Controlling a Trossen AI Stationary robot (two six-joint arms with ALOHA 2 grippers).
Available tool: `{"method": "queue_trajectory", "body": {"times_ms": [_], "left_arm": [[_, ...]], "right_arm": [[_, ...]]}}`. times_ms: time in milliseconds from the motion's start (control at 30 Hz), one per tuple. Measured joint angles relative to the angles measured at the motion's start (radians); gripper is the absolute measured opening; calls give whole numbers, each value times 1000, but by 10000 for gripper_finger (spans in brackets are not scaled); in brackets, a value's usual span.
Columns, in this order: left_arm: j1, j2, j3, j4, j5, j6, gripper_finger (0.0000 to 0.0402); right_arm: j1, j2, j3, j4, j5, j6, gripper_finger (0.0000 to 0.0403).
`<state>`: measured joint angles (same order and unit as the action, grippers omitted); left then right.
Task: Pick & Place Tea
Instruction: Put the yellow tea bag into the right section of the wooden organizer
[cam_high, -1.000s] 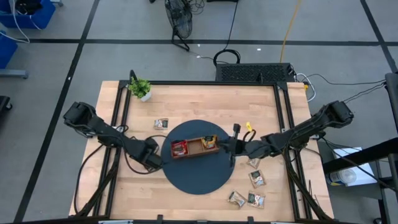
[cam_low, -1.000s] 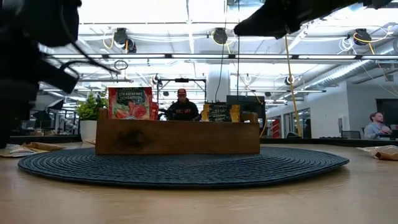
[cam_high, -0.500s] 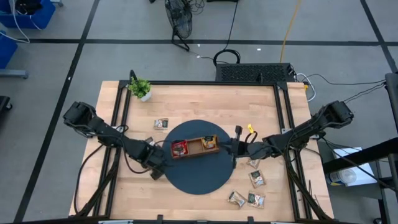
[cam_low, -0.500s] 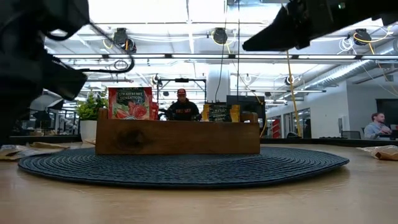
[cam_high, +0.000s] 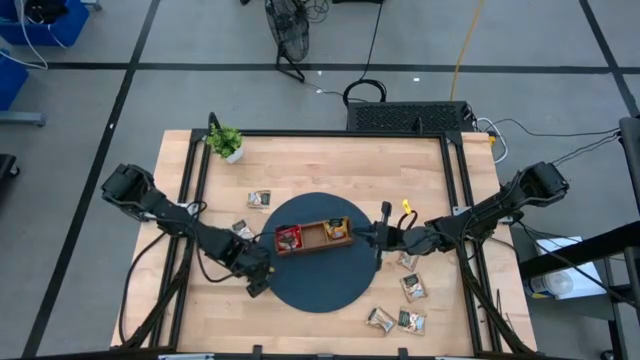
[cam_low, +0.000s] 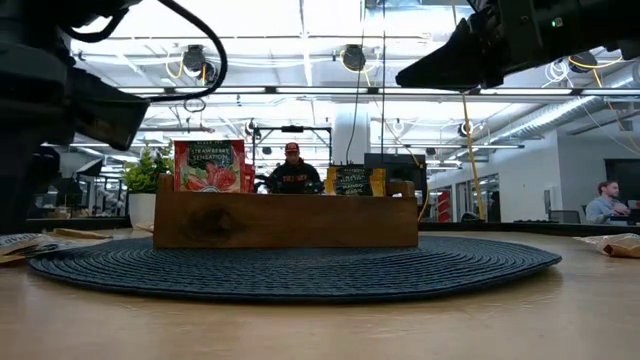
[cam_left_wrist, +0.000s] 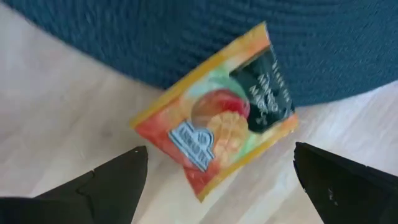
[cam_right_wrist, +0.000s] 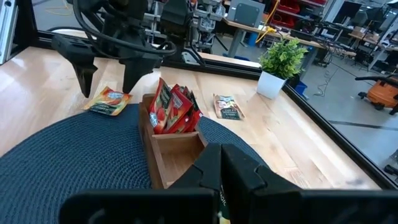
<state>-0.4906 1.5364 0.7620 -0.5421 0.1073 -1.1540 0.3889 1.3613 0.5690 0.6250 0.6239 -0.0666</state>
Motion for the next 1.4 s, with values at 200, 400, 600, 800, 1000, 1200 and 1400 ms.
{"method": "queue_trajectory", "body": {"times_ms": [200, 400, 600, 800, 1000, 1200, 1400], "left_arm": [[-11, 0, 0, 14, -38, 5, 397], [-22, 21, 2, 25, -85, -25, 397], [-23, 85, 10, 17, -66, -54, 397], [-23, 92, 10, 15, -67, -83, 387], [-24, 94, 9, -29, -88, -114, 280], [-24, 95, 5, -54, -97, -105, 108], [-24, 90, 7, -54, -78, 27, 16]], "right_arm": [[0, 0, 0, 0, 0, 1, 0], [0, 0, 0, 0, 0, 2, 0], [0, 0, 0, 0, 0, 2, 0], [0, 0, 0, 0, 0, 2, 0], [0, 0, 0, 0, 1, 2, 0], [0, 0, 0, 0, 1, 2, 0], [0, 0, 0, 0, 1, 2, 0]]}}
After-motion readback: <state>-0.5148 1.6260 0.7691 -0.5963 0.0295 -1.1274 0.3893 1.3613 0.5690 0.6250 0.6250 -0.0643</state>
